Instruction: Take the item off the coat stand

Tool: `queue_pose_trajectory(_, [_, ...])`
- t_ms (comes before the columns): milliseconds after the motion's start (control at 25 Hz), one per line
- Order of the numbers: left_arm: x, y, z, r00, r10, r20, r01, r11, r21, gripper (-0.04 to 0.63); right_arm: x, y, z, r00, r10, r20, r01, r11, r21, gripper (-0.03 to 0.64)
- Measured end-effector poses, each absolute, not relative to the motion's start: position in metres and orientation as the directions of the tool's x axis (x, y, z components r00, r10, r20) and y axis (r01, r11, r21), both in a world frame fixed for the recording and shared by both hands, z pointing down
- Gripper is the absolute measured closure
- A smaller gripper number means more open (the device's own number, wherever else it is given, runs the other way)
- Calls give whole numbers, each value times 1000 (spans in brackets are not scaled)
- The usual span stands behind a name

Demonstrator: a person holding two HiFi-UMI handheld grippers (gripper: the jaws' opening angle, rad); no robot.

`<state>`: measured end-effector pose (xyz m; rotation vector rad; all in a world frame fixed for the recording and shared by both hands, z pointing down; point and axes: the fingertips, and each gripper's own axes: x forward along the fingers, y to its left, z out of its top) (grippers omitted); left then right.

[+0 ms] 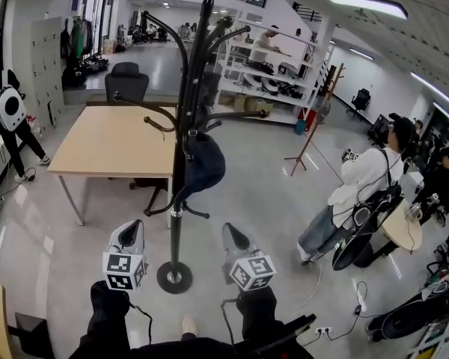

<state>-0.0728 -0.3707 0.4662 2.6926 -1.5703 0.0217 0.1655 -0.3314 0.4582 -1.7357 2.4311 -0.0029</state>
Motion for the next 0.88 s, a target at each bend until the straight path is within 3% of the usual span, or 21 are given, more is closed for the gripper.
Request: queue_pose_trajectory(880, [-59,-421,464,441,-897,28,-898,-440,14,592,184,-414,432,-370,-913,-174,-918,388,-83,615])
